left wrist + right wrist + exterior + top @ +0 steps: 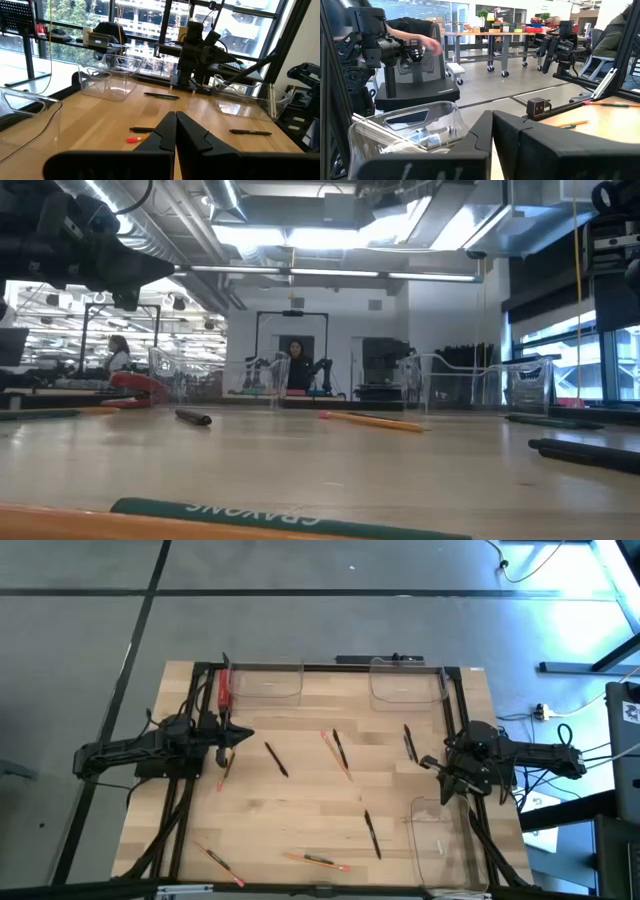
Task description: Sort crayons/erasers/pens/pencils in bins
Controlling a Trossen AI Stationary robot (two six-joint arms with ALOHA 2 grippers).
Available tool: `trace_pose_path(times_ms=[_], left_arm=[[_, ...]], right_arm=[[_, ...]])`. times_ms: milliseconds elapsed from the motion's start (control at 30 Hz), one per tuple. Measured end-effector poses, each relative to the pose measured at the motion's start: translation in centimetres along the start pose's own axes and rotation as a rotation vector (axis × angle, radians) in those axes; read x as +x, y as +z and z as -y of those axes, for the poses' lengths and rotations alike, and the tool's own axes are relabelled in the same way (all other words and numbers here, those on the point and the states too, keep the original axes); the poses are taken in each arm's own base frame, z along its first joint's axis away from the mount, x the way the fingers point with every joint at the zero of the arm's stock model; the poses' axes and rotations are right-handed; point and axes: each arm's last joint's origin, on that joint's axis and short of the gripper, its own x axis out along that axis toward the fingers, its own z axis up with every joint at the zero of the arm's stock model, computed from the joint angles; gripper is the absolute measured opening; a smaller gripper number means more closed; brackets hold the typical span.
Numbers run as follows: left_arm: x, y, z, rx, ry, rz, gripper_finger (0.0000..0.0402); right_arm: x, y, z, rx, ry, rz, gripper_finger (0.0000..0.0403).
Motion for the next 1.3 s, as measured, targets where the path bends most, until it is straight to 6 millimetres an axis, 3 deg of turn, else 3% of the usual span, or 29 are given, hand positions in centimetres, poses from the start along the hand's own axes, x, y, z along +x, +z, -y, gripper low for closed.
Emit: trace_pose_path(times_ms=[633, 867, 967, 1100, 1300], left_arm=[[0.0, 0.0, 0.0, 0.0, 0.0, 0.0, 0.0], [0.0, 0.0, 0.0, 0.002, 0.0, 0.0, 0.0], [0.0, 0.1, -0.1, 0.128, 0.02, 0.009, 0.0], [-0.3, 2.3, 0.2, 0.204, 0.078, 0.162, 0.0], [-2.0, 8.5, 1.5, 0.27, 0.072, 0.225, 0.0]], right_arm=[[-0.1, 0.1, 0.6, -0.069, -0.194, 0.0, 0.0016], [-0.1, 0.3, 0.6, -0.002, -0.215, 0.021, 0.0016], [-0.1, 0.4, 0.7, 0.064, -0.254, 0.038, 0.0016], [-0.2, 0.5, 1.0, 0.079, -0.363, 0.051, 0.0016], [-0.3, 0.5, 1.2, 0.079, -0.423, 0.056, 0.0016]])
